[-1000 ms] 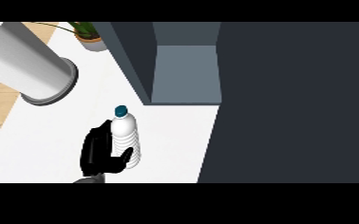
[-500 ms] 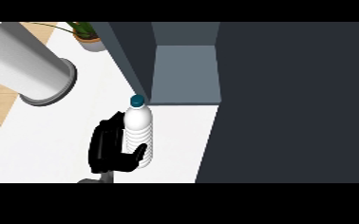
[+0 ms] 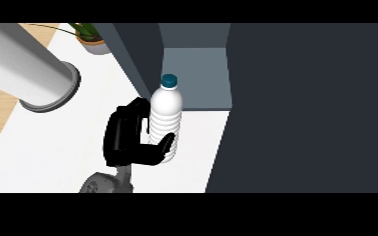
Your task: Pick up the bottled water, place it into the cabinet and close the cabinet
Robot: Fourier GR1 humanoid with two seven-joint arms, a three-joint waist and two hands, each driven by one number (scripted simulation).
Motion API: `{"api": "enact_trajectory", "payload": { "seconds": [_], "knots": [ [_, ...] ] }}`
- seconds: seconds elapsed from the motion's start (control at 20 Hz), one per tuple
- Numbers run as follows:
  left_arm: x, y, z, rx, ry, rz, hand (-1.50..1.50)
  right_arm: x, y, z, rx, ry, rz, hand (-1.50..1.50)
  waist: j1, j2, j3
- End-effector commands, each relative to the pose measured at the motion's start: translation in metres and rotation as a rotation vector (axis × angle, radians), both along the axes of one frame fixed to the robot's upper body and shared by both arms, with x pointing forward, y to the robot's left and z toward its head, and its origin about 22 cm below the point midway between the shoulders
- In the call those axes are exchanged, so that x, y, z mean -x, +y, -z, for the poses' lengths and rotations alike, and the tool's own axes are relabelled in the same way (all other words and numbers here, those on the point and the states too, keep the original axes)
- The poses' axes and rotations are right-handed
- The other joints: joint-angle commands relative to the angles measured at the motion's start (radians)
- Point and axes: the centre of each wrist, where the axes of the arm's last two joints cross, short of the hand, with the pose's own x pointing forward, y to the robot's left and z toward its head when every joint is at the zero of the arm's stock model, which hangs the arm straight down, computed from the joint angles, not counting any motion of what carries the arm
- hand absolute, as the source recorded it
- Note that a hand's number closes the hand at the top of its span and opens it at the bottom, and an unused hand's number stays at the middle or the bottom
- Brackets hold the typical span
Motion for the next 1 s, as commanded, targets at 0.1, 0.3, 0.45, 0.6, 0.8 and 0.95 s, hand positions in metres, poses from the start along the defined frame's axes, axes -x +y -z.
{"api": "enact_trajectory", "payload": {
  "seconds": [0.1,0.3,0.45,0.6,0.8,0.95],
  "knots": [
    [-0.027,-0.037,-0.024,-0.05,-0.037,-0.011,1.5,0.018,-0.016,-0.022,0.009,-0.043,-0.009,-1.5,-0.01,0.002,0.0],
    [-0.034,-0.05,-0.036,-0.054,-0.026,-0.023,1.5,0.02,-0.021,-0.015,0.018,-0.064,0.015,-1.5,-0.01,0.002,0.001],
    [-0.06,-0.051,-0.052,-0.063,-0.043,-0.064,1.5,0.025,-0.013,-0.013,-0.005,-0.052,-0.007,-1.5,-0.01,0.002,0.0],
    [-0.068,-0.062,-0.067,-0.098,-0.034,-0.094,1.5,0.022,-0.012,-0.007,-0.022,-0.054,0.009,-1.5,-0.008,0.001,0.001],
    [-0.107,-0.049,-0.064,-0.153,-0.026,-0.092,1.5,0.017,-0.02,-0.009,-0.011,-0.047,0.006,-1.5,-0.013,0.005,0.001],
    [-0.104,-0.078,-0.056,-0.189,-0.012,-0.116,1.5,0.008,-0.013,-0.003,-0.012,-0.042,-0.01,-1.5,-0.015,0.006,0.0]
  ]
}}
